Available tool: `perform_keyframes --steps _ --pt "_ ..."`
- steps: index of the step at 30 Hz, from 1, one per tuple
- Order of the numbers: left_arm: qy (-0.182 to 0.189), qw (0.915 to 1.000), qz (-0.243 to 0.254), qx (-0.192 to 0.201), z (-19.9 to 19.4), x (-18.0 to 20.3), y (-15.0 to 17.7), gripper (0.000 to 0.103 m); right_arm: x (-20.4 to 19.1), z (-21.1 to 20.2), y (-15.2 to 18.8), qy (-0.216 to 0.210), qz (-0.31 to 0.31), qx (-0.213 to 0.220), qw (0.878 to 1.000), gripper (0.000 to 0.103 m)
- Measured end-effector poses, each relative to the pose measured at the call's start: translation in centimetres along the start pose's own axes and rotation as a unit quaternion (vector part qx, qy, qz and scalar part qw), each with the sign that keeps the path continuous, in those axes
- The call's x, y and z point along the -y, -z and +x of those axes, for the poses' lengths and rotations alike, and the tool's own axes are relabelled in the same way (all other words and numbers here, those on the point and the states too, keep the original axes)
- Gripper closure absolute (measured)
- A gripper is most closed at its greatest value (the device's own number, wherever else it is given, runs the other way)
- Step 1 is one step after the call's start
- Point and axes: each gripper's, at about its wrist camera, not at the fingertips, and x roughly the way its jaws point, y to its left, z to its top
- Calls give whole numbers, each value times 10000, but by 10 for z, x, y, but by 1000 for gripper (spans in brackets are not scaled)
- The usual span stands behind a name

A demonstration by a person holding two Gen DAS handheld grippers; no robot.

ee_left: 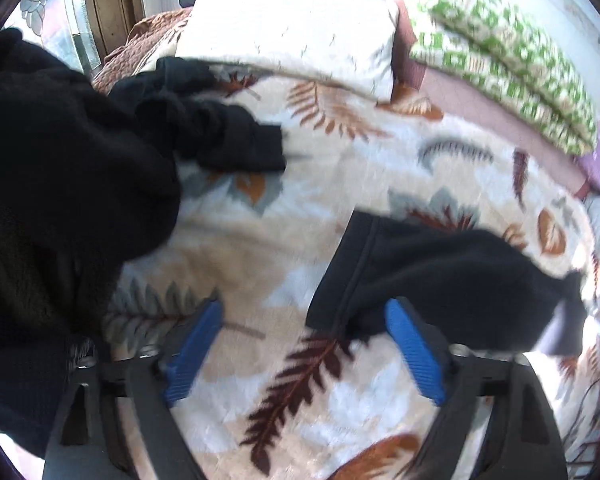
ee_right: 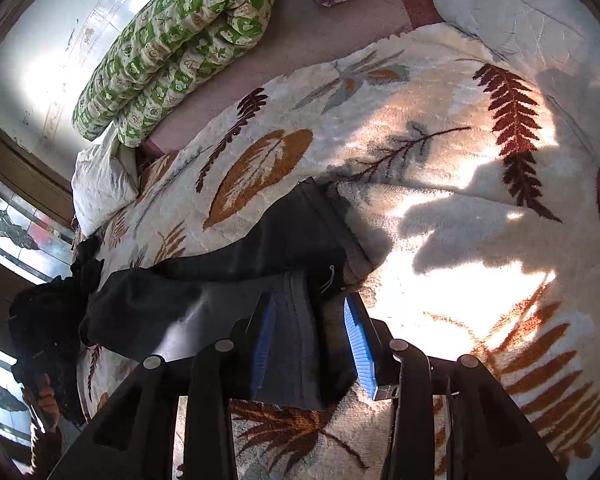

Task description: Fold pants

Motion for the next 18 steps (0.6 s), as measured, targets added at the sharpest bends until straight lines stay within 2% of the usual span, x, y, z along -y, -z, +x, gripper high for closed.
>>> perform_keyframes --steps 3,7,11,15,18 --pt "-20 9996 257 -146 14 15 -27 9 -6 6 -2 -30 120 -50 9999 62" --pt "-422 9945 792 -537 49 37 -47 9 -11 9 -5 0 246 -42 9997 51" --pt "-314 9908 938 -923 73 44 -52 9 -11 11 -8 105 307 -51 9995 49" --pt "-256 9898 923 -1051 92 46 -58 9 -9 19 -11 183 288 -125 9993 49" --pt "-4 9890 806 -1237 103 44 -59 9 -12 30 -12 245 233 -247 9991 49"
